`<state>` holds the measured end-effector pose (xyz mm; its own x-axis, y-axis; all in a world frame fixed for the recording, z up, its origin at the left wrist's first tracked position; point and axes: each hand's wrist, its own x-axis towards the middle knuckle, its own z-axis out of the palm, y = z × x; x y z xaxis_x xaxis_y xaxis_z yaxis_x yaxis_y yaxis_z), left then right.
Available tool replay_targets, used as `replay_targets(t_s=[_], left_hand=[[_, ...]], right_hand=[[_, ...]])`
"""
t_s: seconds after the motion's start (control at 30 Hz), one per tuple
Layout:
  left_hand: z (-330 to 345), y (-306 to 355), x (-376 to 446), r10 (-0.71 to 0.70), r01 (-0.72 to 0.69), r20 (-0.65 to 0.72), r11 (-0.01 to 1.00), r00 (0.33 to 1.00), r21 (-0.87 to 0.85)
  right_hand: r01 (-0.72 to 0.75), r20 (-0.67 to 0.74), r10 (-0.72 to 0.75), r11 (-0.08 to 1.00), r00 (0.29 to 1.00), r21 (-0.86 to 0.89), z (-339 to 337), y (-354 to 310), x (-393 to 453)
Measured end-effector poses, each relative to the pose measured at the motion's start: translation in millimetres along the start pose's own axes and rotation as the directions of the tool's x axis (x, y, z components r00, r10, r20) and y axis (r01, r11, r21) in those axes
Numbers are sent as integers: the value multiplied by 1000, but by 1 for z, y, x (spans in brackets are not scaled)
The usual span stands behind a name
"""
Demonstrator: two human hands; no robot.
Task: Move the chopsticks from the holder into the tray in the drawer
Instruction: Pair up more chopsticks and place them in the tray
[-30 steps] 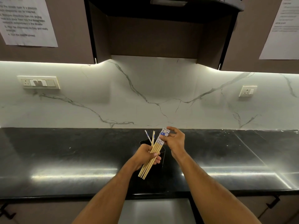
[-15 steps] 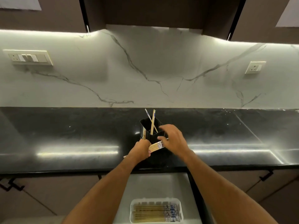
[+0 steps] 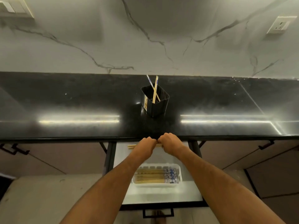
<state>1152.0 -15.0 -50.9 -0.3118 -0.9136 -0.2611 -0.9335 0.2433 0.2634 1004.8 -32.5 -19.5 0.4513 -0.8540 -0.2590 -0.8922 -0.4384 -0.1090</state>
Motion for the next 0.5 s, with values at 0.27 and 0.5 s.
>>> replay_targets(t_s=[0.27,0.5], left_hand=[[65,-20,-20,-34,37,107,999,994,-28],[115,-24,-23,-55,50,160,998,986,36]], right_hand=[[-77,136,64,993,989,90,73,14,-20],[-75,195,66,996,979,38,133,23,-27]])
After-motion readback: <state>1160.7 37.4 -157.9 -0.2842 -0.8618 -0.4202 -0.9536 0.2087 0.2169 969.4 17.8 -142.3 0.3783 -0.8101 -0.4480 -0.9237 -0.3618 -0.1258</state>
